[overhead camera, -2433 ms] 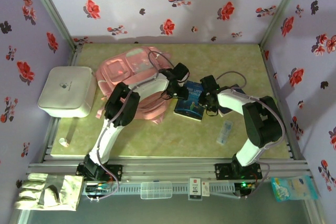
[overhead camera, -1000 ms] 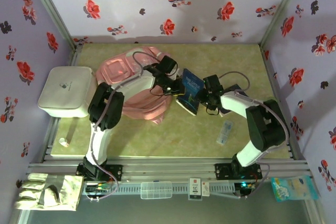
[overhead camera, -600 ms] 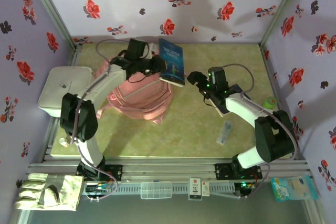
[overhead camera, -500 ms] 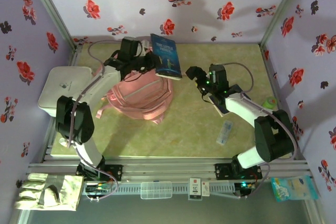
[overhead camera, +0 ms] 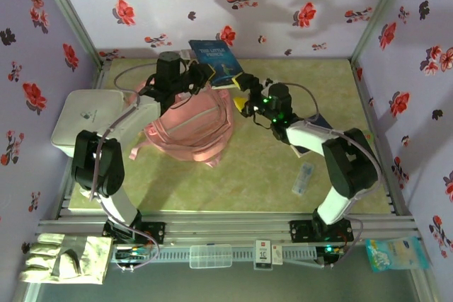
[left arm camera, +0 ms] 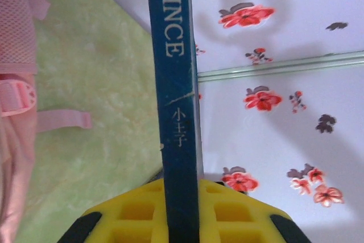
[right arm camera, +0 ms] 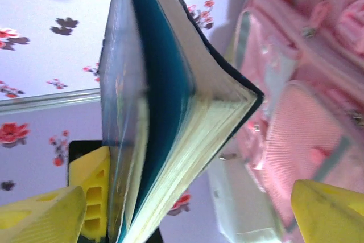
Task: Pack the student bag
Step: Pass the book.
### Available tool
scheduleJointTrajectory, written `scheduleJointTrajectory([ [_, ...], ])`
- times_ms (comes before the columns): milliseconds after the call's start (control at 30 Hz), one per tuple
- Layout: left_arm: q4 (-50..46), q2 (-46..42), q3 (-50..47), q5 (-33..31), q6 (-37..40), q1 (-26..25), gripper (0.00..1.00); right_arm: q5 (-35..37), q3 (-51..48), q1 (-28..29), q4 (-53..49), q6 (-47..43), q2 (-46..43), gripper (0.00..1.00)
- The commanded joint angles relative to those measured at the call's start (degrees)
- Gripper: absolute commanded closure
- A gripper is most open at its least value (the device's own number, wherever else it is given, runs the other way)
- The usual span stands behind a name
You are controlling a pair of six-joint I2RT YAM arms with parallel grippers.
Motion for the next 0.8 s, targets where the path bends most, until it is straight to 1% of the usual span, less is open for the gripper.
scheduleJointTrajectory([
  [0,8.0,-1.7,0.2,-0.6,-3.6,-0.2,1.00,-0.7,3.9,0.4,11.2,6.6,3.6,0.08],
  [67,8.5,-1.6,-0.2,-0.6,-4.2,-0.2,1.00,0.2,5.1,0.9,12.0,7.6,4.8,0.11],
  [200,10.8,-1.8,-1.5,-0.6,-5.7,-0.3,1.00,3.6,5.7,2.1,8.9,5.8,4.3,0.15],
  [300,11.5,-1.5,-1.4,-0.6,-6.1,-0.3,1.00,5.3,5.4,2.8,8.0,4.8,3.9,0.22],
  [433,12.4,-2.3,-2.4,-0.6,-5.9,-0.3,1.00,7.4,4.4,3.1,9.8,4.4,3.7,0.36],
  [500,13.7,-2.9,-3.8,-0.6,-6.3,-0.3,1.00,8.3,4.2,3.2,10.1,2.8,3.2,0.48],
  [567,14.3,-3.6,-5.4,-0.6,-6.8,-0.3,1.00,8.8,4.6,3.3,7.7,0.5,2.2,0.58],
  [600,14.5,-3.9,-6.2,-0.5,-6.8,-0.4,0.98,9.1,4.7,3.3,6.4,-1.2,1.4,0.65],
  [667,14.1,-4.7,-7.6,-0.3,-6.3,-0.4,0.91,9.9,4.4,3.3,4.1,-4.0,-0.1,0.75],
  [700,13.4,-5.2,-8.1,-0.3,-5.7,-0.3,0.84,10.4,3.9,3.3,3.4,-5.9,-1.1,0.80],
  [767,10.8,-6.2,-8.8,-0.3,-3.7,-0.2,0.72,12.1,2.7,3.3,0.6,-9.4,-3.6,0.86],
])
